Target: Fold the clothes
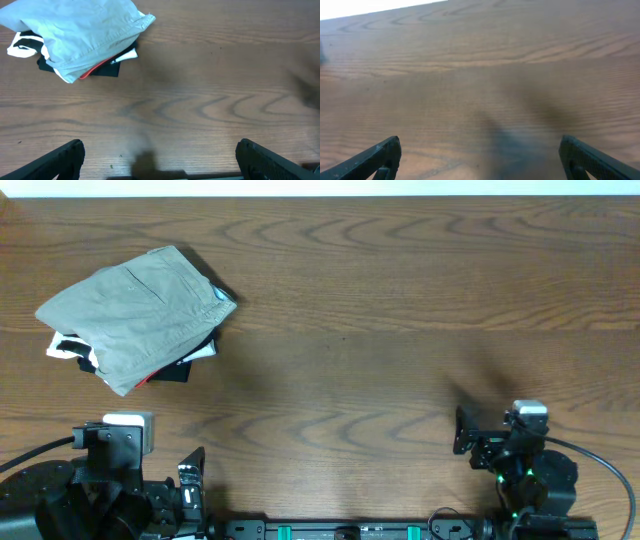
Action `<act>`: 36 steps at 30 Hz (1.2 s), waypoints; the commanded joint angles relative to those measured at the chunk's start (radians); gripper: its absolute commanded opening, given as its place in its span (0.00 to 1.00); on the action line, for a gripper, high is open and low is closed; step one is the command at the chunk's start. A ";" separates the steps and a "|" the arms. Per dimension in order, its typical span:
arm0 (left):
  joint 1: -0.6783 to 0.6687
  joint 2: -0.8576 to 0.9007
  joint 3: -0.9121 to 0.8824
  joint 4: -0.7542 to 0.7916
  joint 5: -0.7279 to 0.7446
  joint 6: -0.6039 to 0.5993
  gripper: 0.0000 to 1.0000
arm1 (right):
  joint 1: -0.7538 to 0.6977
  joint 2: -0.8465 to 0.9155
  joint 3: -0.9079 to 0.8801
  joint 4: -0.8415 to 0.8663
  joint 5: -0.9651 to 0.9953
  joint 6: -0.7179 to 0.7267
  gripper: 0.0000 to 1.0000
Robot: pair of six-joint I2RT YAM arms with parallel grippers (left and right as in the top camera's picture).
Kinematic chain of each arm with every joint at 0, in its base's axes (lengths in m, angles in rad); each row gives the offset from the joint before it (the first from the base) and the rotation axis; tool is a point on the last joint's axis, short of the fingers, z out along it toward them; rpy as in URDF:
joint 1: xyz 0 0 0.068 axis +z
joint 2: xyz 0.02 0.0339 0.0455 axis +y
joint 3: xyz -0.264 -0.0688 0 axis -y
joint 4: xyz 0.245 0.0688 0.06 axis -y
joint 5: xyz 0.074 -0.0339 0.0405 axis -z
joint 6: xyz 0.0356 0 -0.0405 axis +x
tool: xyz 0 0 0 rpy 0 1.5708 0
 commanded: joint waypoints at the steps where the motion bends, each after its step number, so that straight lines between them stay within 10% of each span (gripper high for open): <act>1: -0.006 0.002 0.001 0.000 -0.005 -0.010 0.98 | -0.007 -0.022 -0.045 0.021 -0.015 0.034 0.99; 28: -0.006 0.002 0.001 0.011 -0.051 0.002 0.98 | -0.007 -0.022 -0.046 0.031 -0.015 0.034 0.99; 36: 0.011 -0.117 -0.311 0.522 -0.002 0.002 0.98 | -0.007 -0.022 -0.046 0.031 -0.015 0.034 0.99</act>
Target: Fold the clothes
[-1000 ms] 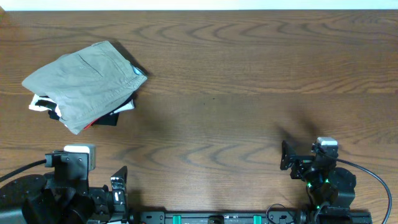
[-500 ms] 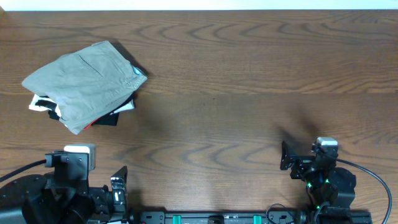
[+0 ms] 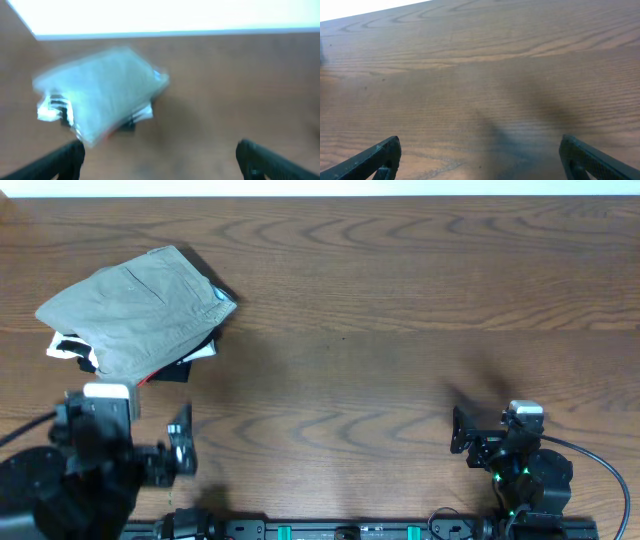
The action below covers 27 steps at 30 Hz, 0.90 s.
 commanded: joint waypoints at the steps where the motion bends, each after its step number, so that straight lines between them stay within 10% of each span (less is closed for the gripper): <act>1: 0.007 -0.094 -0.217 0.192 0.050 0.001 0.98 | -0.006 -0.008 -0.003 0.001 -0.005 0.013 0.99; 17: -0.043 -0.597 -1.104 0.742 0.145 -0.035 0.98 | -0.006 -0.008 -0.003 0.001 -0.005 0.013 0.99; 27: -0.050 -0.652 -1.259 0.868 0.158 -0.100 0.98 | -0.006 -0.008 -0.003 0.001 -0.005 0.013 0.99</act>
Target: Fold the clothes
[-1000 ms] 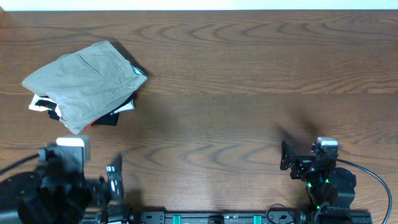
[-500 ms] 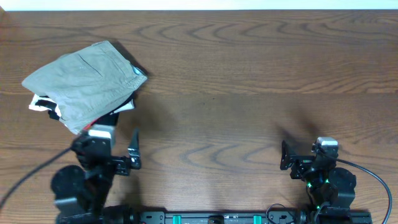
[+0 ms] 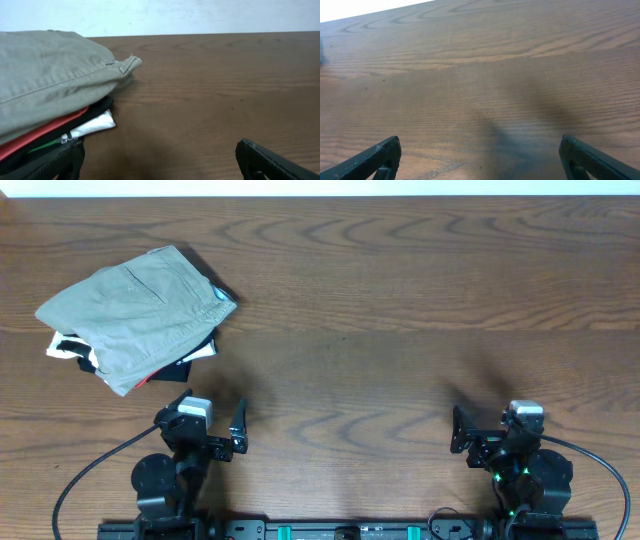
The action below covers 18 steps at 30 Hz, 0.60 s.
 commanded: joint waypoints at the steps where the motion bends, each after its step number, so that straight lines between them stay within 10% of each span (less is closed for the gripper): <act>1: -0.003 -0.013 -0.015 0.010 0.011 -0.021 0.98 | -0.006 -0.006 -0.003 0.000 -0.004 0.011 0.99; 18: -0.005 -0.011 -0.042 0.024 0.005 -0.021 0.98 | -0.006 -0.006 -0.003 0.000 -0.004 0.011 0.99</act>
